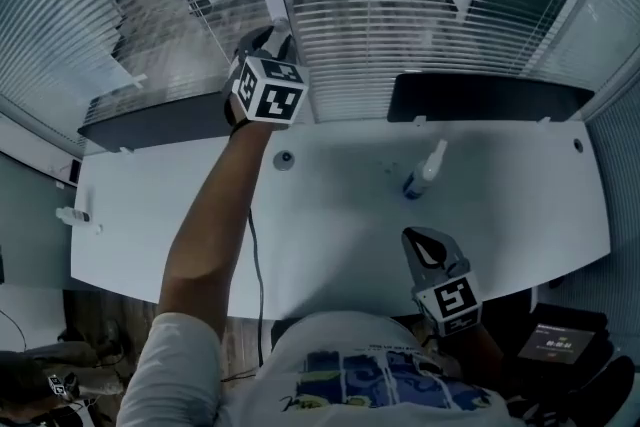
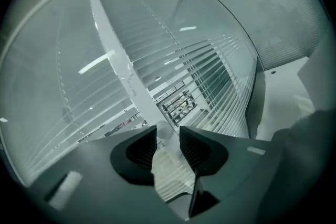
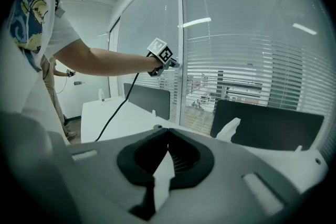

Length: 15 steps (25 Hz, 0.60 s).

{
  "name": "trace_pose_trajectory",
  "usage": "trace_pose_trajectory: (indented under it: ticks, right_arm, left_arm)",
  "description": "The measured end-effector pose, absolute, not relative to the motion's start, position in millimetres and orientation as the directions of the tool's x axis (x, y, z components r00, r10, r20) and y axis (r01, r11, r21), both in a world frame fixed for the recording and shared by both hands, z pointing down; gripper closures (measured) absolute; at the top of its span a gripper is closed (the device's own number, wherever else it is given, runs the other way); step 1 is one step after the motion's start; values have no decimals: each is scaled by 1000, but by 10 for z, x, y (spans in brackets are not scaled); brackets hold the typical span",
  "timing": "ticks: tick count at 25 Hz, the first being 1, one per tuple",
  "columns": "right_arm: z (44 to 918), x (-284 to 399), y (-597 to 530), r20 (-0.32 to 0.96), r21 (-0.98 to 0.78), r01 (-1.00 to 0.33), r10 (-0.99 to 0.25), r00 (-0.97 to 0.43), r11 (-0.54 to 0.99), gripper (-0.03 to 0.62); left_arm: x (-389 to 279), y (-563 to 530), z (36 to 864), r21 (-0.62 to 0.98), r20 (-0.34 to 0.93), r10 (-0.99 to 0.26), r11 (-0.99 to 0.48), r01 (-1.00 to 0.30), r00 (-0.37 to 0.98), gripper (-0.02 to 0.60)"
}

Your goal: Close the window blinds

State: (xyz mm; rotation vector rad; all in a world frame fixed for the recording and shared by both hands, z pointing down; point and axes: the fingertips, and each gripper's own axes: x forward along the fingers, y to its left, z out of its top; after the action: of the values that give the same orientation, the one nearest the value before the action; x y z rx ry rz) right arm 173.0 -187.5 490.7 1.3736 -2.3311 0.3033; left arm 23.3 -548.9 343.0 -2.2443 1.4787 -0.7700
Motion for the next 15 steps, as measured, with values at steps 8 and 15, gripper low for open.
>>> trace_pose_trajectory:
  ticks: [8,15]
  right_arm:
    - [4884,1721,-1882,461,18,-874,-779,-425,486,591]
    - [4861,1662,-1945,437,12,-862,-778,-451,507,591]
  left_arm:
    - [190,-5628,3410,-655,225,-942,-334,-677,248,426]
    - [190,-5670,3436,-716,228,-949,-315,-623,218,449]
